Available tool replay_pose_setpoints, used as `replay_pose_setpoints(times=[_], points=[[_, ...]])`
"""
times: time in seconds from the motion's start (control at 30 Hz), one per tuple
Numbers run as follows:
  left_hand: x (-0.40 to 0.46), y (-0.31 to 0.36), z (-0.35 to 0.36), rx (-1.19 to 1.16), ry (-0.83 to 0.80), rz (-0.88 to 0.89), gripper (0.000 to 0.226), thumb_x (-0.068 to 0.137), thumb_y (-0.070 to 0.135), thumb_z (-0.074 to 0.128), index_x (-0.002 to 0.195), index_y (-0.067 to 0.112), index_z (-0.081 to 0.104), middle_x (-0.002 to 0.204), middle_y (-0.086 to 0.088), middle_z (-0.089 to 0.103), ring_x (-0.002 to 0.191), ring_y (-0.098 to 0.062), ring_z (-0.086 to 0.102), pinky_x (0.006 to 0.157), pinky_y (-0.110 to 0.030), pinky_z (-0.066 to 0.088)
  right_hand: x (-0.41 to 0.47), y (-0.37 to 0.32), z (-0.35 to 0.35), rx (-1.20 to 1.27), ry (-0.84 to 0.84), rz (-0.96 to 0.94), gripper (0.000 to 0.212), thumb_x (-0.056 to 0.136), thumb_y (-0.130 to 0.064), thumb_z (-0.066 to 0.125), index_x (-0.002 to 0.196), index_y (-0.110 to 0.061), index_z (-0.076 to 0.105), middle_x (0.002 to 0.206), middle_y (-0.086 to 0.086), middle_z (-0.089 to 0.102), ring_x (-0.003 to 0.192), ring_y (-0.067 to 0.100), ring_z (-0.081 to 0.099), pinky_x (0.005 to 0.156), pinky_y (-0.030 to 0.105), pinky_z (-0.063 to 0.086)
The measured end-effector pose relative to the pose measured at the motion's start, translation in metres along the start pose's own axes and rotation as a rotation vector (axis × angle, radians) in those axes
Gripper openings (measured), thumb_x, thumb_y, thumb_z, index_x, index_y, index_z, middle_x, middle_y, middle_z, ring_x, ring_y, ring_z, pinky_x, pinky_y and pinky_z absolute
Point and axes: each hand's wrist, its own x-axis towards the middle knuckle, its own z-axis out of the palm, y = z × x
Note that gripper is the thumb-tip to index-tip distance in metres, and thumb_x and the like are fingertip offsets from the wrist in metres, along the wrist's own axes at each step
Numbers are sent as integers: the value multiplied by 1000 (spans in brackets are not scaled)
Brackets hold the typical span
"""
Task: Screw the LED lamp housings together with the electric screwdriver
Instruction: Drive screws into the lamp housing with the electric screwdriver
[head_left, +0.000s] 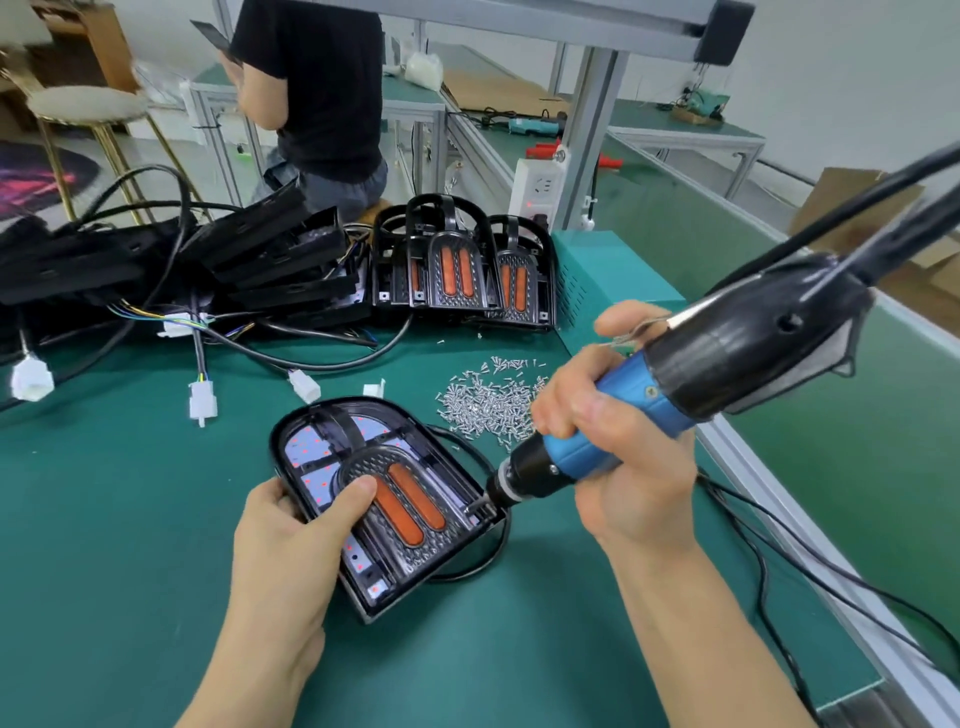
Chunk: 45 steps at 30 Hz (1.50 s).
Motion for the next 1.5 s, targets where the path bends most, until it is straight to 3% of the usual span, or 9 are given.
replay_pose_setpoints(times=[0.23, 0.43, 0.7, 0.9, 1.03, 1.2, 1.37, 1.5], points=[[2, 0, 1, 1, 2, -19, 46, 77, 9, 76, 117, 4, 54, 101, -9, 70, 85, -26, 69, 79, -43, 55, 7, 1, -1, 0, -42, -1, 26, 71, -5, 56, 83, -28, 58, 61, -6, 53, 52, 13, 48, 56, 27, 44], [3, 1, 1, 12, -4, -35, 47, 77, 10, 76, 118, 4, 53, 104, -10, 69, 87, -28, 69, 80, -45, 55, 11, 2, -2, 56, -175, 47, 24, 69, -4, 55, 87, -21, 53, 61, -6, 54, 51, 12, 48, 56, 27, 45], [0, 4, 1, 19, -29, -42, 35, 79, 7, 73, 111, 4, 58, 99, -12, 71, 87, -32, 70, 82, -49, 55, 14, 2, 4, 10, -289, 74, 29, 66, -6, 57, 85, -29, 58, 63, -13, 56, 52, 10, 49, 57, 26, 45], [-4, 7, 1, 5, -35, -49, 37, 79, 7, 73, 112, 3, 57, 104, -14, 70, 87, -31, 69, 79, -46, 55, 10, -2, 3, -6, -220, 97, 29, 68, -6, 58, 86, -28, 58, 64, -9, 56, 53, 12, 50, 58, 27, 46], [-5, 4, 0, -8, -33, -53, 43, 79, 11, 74, 116, 5, 54, 107, -12, 68, 90, -31, 69, 72, -39, 55, 8, -2, 10, -74, -226, 95, 34, 67, -10, 60, 88, -36, 62, 72, -15, 57, 55, 11, 49, 60, 28, 43], [-7, 5, -2, -36, -37, -60, 45, 79, 11, 74, 118, 6, 52, 110, -12, 67, 95, -32, 67, 72, -40, 54, 7, -2, 14, -91, -240, 127, 32, 64, -13, 62, 88, -34, 64, 65, -11, 55, 56, 15, 46, 61, 32, 42], [-9, 6, -1, -41, -34, -71, 46, 78, 11, 75, 117, 9, 51, 108, -10, 68, 93, -29, 68, 85, -51, 54, 8, -2, 16, -96, -188, 78, 25, 63, -10, 63, 77, -30, 60, 61, -9, 55, 55, 15, 47, 59, 28, 46], [-6, 6, 1, -16, -36, -81, 46, 78, 12, 76, 116, 10, 51, 106, -9, 69, 91, -29, 69, 81, -49, 56, 10, -3, 9, -34, -141, 102, 22, 64, -9, 61, 77, -27, 59, 59, -7, 53, 52, 13, 48, 57, 27, 46]])
